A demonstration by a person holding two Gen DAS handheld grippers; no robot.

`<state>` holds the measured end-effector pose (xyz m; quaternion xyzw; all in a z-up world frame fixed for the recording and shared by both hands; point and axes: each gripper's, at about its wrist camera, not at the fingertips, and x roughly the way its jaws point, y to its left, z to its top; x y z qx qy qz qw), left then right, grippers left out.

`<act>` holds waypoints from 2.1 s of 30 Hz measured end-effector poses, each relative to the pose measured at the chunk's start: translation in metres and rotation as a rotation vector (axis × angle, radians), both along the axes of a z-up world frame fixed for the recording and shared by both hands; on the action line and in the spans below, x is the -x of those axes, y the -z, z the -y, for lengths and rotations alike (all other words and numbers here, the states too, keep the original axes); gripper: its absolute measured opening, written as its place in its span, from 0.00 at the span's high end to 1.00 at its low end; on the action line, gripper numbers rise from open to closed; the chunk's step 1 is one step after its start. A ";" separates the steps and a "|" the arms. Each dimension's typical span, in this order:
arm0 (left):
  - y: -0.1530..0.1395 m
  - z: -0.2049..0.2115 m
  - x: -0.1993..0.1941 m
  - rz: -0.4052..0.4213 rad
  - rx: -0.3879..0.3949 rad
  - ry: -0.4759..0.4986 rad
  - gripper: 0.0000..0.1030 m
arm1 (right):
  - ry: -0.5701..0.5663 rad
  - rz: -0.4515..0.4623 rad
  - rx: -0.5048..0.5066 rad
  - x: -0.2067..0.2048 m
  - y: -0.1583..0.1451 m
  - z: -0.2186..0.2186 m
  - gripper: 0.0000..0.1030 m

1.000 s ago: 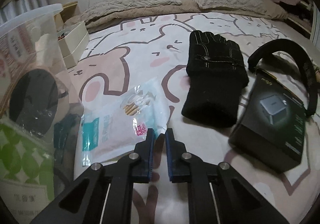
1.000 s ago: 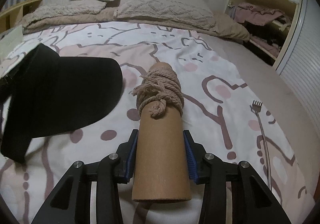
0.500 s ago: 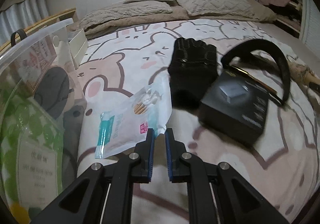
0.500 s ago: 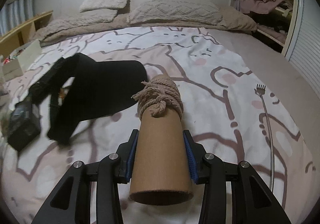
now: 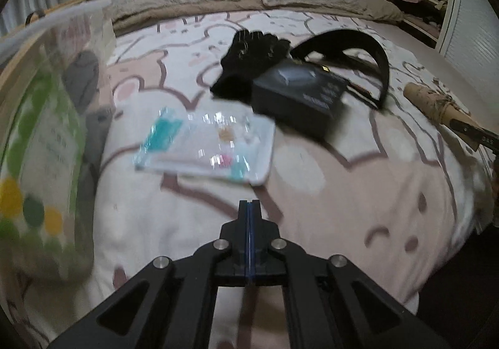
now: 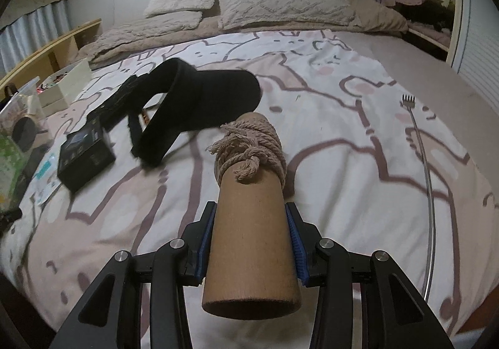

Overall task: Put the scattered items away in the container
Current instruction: 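Grasp the cotton swab bag with the left tool while the right tool holds the tube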

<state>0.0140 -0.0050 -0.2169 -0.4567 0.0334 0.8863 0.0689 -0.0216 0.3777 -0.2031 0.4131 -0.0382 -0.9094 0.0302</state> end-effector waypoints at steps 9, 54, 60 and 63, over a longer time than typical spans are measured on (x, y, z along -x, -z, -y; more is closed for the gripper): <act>-0.005 0.010 0.002 0.011 0.018 -0.076 0.44 | -0.002 0.056 0.016 -0.006 0.018 0.002 0.58; 0.041 0.033 0.078 0.188 0.179 -0.201 0.00 | -0.081 0.081 -0.070 -0.002 0.041 0.034 0.15; 0.044 0.048 0.080 0.229 0.082 -0.256 0.00 | -0.067 0.086 -0.039 -0.001 0.041 0.030 0.15; 0.044 0.044 0.092 0.215 0.124 -0.246 0.00 | -0.068 0.085 -0.053 -0.001 0.041 0.032 0.15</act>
